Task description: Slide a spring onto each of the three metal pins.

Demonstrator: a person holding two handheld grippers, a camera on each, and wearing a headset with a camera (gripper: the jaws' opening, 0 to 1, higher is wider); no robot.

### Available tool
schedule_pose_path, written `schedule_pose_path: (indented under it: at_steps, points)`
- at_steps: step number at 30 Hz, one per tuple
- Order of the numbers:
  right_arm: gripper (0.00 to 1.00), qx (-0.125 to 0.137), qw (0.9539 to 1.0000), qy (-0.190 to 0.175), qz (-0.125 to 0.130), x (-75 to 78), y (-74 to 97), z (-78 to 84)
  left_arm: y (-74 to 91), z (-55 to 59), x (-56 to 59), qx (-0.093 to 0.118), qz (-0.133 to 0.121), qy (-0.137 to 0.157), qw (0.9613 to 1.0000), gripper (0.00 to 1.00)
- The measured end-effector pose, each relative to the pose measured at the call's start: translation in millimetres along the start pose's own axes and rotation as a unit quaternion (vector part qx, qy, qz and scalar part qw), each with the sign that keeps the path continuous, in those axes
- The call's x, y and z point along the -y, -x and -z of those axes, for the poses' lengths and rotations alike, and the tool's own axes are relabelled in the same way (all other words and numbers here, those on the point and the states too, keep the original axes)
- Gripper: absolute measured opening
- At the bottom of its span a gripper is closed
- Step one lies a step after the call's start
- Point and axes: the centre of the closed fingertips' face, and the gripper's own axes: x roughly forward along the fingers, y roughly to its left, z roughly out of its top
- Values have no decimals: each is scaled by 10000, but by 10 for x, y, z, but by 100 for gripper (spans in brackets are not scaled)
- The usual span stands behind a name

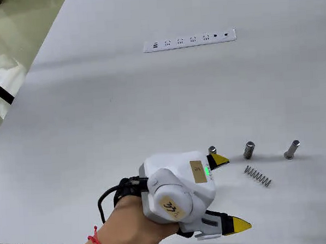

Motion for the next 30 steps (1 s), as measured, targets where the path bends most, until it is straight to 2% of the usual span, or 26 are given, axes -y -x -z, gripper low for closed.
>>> schedule_pose_path:
  at_steps: [6, 8, 14, 16, 19, 25, 27, 28, 30]
  points:
    - [82, 48, 9998, -106, 161, 23, 84, 147, -304, -57, -33, -67, 177, 123, 9997, 64]
    - [82, 62, 9996, -162, 212, 29, 112, 192, -395, -36, -36, -134, 220, 271, 9993, 64]
    - [81, 167, 9985, -374, 353, 49, 178, 305, -575, 41, -51, -341, 235, 413, 9983, 64]
    - [81, 172, 9983, -409, 373, 43, 179, 332, -607, 75, -56, -453, 224, 317, 9982, 63]
    - [80, 182, 9979, -480, 405, 28, 177, 359, -665, 138, -87, -576, 187, 503, 9969, 63]
    - [79, 271, 9969, -561, 475, 33, 189, 357, -728, 179, -91, -744, 113, 485, 9960, 62]
    - [79, 284, 9968, -573, 487, 35, 191, 362, -731, 237, -102, -882, 60, 532, 9947, 60]
    - [78, 288, 9967, -574, 499, 38, 194, 362, -732, 239, -103, -867, 50, 544, 9947, 60]
    - [78, 315, 9964, -582, 531, 51, 203, 359, -729, 273, -93, -965, 51, 609, 9935, 60]
